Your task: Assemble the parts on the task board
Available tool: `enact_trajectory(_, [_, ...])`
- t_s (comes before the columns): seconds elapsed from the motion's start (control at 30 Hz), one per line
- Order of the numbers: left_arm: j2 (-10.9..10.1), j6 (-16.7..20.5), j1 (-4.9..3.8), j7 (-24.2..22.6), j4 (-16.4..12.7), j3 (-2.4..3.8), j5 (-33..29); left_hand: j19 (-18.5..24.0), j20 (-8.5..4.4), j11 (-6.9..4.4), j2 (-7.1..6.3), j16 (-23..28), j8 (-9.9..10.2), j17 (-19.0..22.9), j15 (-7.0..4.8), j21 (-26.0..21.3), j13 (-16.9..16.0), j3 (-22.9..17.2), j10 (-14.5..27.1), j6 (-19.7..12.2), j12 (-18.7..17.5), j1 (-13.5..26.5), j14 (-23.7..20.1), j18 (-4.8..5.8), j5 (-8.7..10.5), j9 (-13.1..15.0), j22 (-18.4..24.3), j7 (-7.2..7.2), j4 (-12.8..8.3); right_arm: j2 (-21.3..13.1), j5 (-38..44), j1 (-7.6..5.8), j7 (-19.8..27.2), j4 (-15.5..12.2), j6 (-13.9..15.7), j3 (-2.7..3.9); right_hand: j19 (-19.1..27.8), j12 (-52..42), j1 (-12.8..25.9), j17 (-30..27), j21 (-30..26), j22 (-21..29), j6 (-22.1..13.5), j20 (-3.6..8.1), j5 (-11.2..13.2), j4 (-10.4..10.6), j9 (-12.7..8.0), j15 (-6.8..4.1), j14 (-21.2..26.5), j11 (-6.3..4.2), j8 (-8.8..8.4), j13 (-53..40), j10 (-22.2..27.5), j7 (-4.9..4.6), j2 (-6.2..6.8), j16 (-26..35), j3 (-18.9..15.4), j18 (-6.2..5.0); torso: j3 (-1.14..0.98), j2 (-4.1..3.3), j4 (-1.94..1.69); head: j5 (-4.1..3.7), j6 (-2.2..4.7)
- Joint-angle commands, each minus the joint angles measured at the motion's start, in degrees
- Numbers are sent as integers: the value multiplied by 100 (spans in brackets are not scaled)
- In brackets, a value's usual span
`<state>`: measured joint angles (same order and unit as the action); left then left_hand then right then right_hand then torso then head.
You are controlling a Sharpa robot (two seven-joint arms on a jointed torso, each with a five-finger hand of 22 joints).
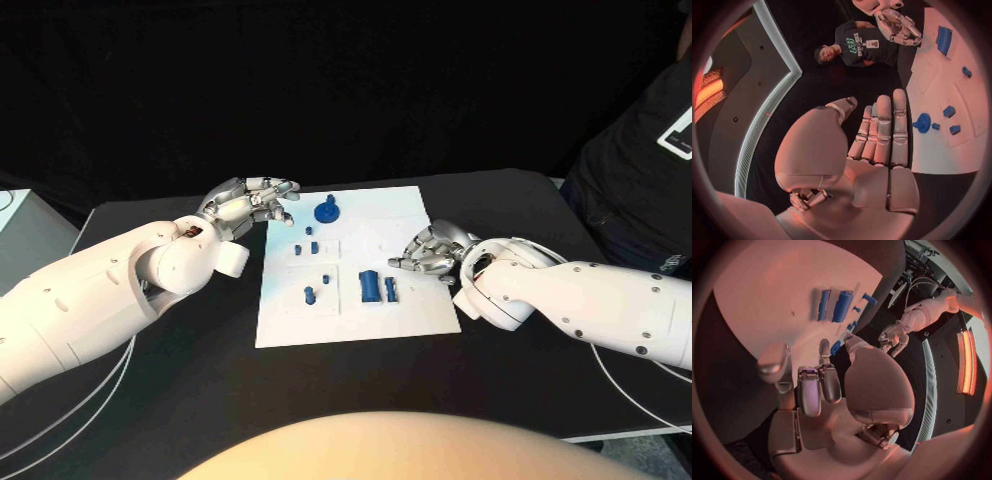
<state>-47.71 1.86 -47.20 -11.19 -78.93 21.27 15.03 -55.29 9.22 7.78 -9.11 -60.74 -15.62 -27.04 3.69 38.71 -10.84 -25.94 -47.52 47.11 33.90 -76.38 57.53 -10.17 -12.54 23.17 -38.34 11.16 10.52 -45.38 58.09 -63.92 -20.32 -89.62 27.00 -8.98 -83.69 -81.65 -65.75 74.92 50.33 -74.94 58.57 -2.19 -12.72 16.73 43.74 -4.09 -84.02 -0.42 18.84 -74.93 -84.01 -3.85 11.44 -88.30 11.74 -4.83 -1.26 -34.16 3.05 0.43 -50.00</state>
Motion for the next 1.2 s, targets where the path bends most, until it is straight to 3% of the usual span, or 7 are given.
enact_trajectory(0.03, [42,125,-1,-216,75,3,-75,-28,5,-2,32,-11,-38,-3,14,-33,8,-3,49,-21,41,-34,-44,-29,-17,0,10,-6,19,-32,-968,-40,1055,134,329,24,90,142,-98,1029,-442,-226,-63,-8,-20,-10,2,19,-477,13,-15,-908,-124,-14,-104,121,-89,-150,23,76,39,8,0])
enact_trajectory(0.43, [336,691,-2,-827,658,-41,-284,667,256,57,-56,1713,-177,750,205,-1306,328,-86,-213,34,-374,-330,-882,3,2,6,786,-61,53,332,-3811,-104,3312,1647,291,176,1511,4561,-1407,-3001,-4673,1862,-868,-425,249,-40,-272,428,1483,420,-327,2395,2413,-450,-277,3966,417,-546,109,363,48,90,303])
enact_trajectory(0.93, [745,1157,-3,-1281,1411,-104,-563,1164,732,55,-115,4375,441,1320,636,-3252,721,164,-384,-209,-2439,-404,-1313,35,78,-567,2282,-298,74,783,-4542,13,4397,2680,-423,320,3391,7185,-1574,-4908,-4678,5161,-855,-1204,603,-416,-1573,1124,2763,938,-1140,6363,2544,-776,134,7282,1472,-580,-3,528,69,276,557])
enact_trajectory(0.97, [710,992,-1,-986,1375,-103,-403,5529,-922,-778,911,6074,1562,2704,-369,-3871,1084,2594,4752,-4711,-3390,2030,-5753,1017,1254,-2317,3834,-1116,-1052,760,-4259,3,3888,2647,-57,314,8369,8165,825,-7492,-5033,7494,-5857,219,1272,-1673,-4374,409,8402,42,-1884,7493,4310,385,-1144,8830,-1174,483,47,499,65,267,531])
enact_trajectory(1.0, [708,1003,-6,-989,1366,-110,-407,5529,-922,-778,911,6074,1562,2704,-369,-3871,1084,2594,4752,-4711,-3390,2097,-5753,1017,1254,-2317,3834,-1116,-1052,757,-4266,4,3893,2635,-49,316,8369,8165,960,-7492,-5033,7494,-5857,219,1272,-1673,-4374,409,8402,42,-1884,7493,4385,385,-1144,8830,-1174,483,47,497,63,266,537])
enact_trajectory(1.03, [705,1026,-15,-995,1349,-124,-415,5529,-922,-778,911,6074,1562,2704,-369,-3871,1084,2594,4752,-4711,-3390,2263,-5753,1017,1254,-2317,3834,-1116,-1052,751,-4279,7,3902,2613,-35,321,8369,8165,1142,-7492,-5033,7494,-5857,219,1272,-1673,-4374,409,8402,42,-1884,7493,8401,385,-1144,8830,-1174,483,48,495,59,262,548])
enact_trajectory(1.2, [664,1353,-146,-1084,1098,-329,-526,5529,-922,-778,911,6074,1562,2704,-369,-3871,1084,2594,4752,-4711,-3390,3307,-5753,1017,1254,-2317,3834,-1116,-1052,667,-4468,53,4039,2285,181,392,8369,8165,2194,-7492,-5033,7494,-5857,219,1272,-1673,-4374,409,8402,42,-1884,7493,8401,385,-1144,8830,-1174,483,61,463,0,213,712])
